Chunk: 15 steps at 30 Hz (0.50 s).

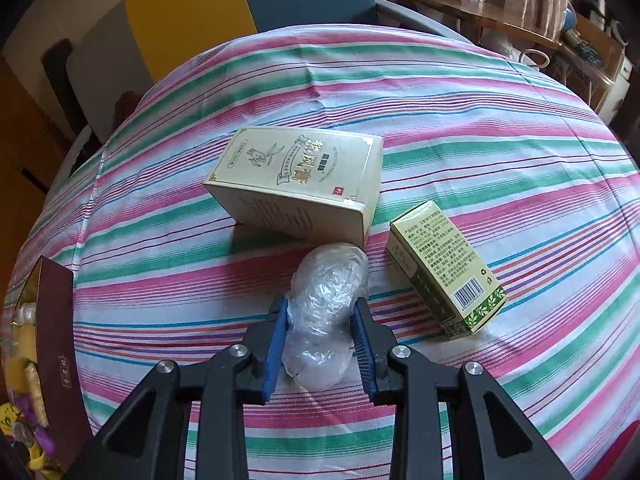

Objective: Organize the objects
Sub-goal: 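Carry the yellow toy into the tray with the left gripper and release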

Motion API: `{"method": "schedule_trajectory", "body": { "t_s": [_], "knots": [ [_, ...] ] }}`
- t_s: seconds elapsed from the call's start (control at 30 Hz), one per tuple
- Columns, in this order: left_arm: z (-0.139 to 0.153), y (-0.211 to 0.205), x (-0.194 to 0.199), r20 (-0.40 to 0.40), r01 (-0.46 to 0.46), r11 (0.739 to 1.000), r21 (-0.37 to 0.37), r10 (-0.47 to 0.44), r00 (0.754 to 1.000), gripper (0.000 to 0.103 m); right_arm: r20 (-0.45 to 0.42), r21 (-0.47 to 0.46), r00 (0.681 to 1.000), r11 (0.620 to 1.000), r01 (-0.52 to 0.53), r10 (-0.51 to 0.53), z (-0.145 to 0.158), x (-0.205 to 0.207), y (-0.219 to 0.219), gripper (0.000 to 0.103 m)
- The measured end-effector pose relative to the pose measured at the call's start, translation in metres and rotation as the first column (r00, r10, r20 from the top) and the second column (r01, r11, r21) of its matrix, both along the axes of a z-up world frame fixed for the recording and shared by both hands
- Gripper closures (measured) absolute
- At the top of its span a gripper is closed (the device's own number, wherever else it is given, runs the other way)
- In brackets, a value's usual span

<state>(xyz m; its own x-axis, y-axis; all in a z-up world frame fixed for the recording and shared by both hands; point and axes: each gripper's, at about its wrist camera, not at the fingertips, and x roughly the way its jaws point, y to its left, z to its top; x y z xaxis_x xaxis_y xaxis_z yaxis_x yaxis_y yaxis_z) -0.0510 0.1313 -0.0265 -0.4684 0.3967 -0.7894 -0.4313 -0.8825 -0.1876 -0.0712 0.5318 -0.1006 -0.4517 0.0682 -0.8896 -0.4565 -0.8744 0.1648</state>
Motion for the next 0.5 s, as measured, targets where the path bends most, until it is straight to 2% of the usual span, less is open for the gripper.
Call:
{"method": "schedule_trajectory", "body": {
  "t_s": [0.13,0.27,0.5],
  "knots": [
    [-0.001,-0.030,-0.023,0.052,-0.088,0.995,0.043,0.086,0.995,0.063,0.019,0.025,1.000,1.000,-0.017,0.016,0.000,-0.002,-0.004,0.070],
    [-0.001,-0.058,-0.053,0.107,-0.182,0.979,0.092,0.172,0.979,0.063,0.023,0.032,0.999,0.999,-0.023,0.022,0.000,-0.003,-0.004,0.070],
    [-0.014,-0.062,-0.097,0.119,-0.229,0.972,0.048,0.223,0.968,0.063,0.032,0.051,0.999,0.998,-0.037,0.035,0.002,-0.003,-0.010,0.070]
  ]
}}
